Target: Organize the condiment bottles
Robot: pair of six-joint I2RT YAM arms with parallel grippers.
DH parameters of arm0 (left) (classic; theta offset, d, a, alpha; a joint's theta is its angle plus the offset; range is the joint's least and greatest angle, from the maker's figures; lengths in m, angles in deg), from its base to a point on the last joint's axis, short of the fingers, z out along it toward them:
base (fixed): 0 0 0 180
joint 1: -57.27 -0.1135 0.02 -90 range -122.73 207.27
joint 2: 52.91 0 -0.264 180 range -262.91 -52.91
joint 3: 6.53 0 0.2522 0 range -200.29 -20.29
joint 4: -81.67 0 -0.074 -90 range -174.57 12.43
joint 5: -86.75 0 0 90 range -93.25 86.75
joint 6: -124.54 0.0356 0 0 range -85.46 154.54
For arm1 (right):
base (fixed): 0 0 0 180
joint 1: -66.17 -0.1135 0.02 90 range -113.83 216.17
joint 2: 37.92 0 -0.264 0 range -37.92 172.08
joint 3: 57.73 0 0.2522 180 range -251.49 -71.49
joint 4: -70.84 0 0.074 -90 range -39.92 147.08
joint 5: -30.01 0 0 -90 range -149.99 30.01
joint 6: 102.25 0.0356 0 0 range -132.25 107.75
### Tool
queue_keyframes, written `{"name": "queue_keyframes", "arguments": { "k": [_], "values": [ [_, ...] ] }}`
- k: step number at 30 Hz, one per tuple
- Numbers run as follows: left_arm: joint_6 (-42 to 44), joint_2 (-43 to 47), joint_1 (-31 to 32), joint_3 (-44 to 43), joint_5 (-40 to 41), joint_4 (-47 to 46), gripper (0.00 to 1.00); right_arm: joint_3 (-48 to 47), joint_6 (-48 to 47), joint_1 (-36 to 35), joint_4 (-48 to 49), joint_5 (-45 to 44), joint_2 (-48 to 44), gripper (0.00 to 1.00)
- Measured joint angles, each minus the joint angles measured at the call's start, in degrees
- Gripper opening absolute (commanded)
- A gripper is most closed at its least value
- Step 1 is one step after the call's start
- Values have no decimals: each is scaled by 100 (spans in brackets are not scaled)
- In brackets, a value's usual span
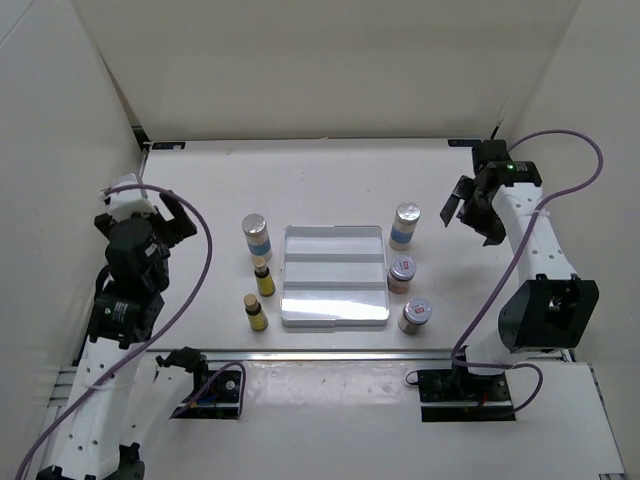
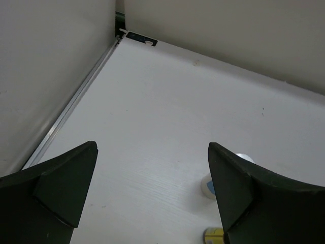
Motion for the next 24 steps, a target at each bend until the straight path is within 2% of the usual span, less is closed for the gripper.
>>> {"name": "queue_keyframes", "arguments": {
  "k": [5,9,14,24],
  "values": [
    [280,-876,4,-1010,-542,931,100,-614,-188,59,-619,431,-2,100],
    [-201,-1657,9,-1486,-240,1786,100,-1056,-450,79,-688,874,2,100],
    [-393,-2282,7,-1530,-98,2367,100,-1222,-750,-186,-549,1274,229,97],
    [-798,-2883,7,-1552,-306,2627,100,-1639,-1211,-1080,-402,1261,1633,96]
  ]
}}
